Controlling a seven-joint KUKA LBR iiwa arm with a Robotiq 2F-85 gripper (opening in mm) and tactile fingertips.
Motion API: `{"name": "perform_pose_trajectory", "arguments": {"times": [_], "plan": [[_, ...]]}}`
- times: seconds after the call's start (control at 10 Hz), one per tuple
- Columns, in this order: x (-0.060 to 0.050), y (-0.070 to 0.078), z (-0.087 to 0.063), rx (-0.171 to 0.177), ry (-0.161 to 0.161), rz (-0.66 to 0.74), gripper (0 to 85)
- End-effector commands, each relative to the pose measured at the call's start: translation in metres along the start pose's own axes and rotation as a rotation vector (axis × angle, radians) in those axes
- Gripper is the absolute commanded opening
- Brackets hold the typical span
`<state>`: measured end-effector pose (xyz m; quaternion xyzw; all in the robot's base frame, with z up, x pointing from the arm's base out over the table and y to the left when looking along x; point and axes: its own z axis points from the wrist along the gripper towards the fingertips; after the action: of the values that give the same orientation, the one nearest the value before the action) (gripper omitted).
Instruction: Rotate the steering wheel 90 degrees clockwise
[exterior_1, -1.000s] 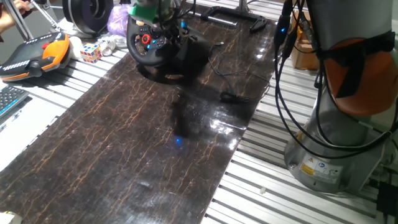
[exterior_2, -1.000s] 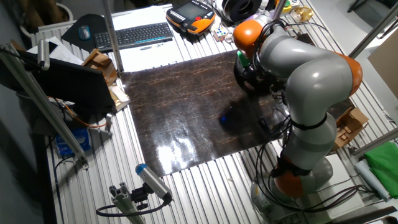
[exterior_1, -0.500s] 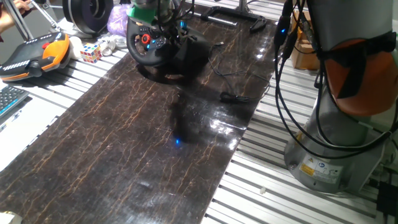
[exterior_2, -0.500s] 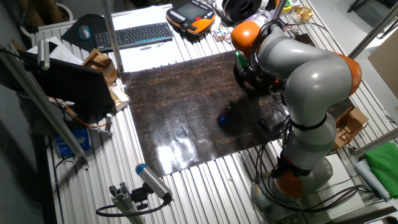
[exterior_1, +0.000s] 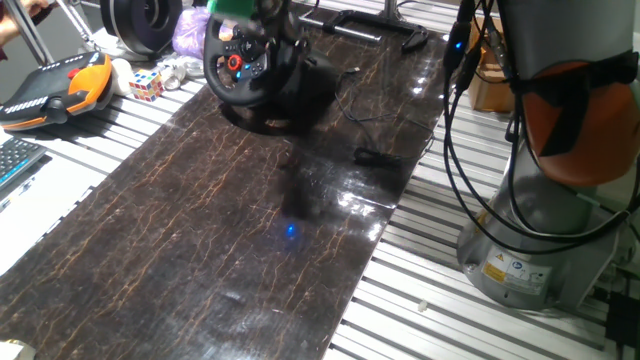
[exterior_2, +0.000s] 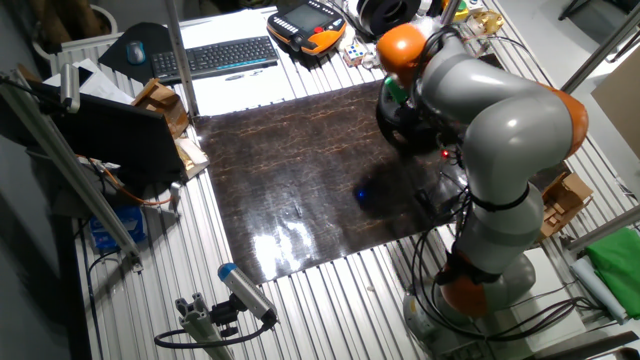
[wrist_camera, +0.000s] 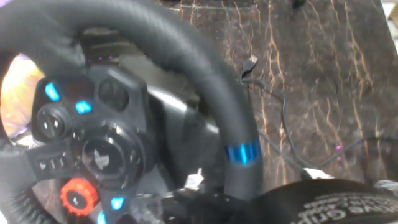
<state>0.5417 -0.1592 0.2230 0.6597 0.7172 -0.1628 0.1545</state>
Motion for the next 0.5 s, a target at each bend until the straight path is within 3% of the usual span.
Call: {"name": "perform_pose_trajectory", "arguments": {"times": [0.0, 0.4], "plan": [[-0.007, -0.001, -0.001, -0.014, -0.001, -0.066, 85.0], [-0.021, -0.002, -0.002, -0.001, -0.020, -0.249, 85.0]]}}
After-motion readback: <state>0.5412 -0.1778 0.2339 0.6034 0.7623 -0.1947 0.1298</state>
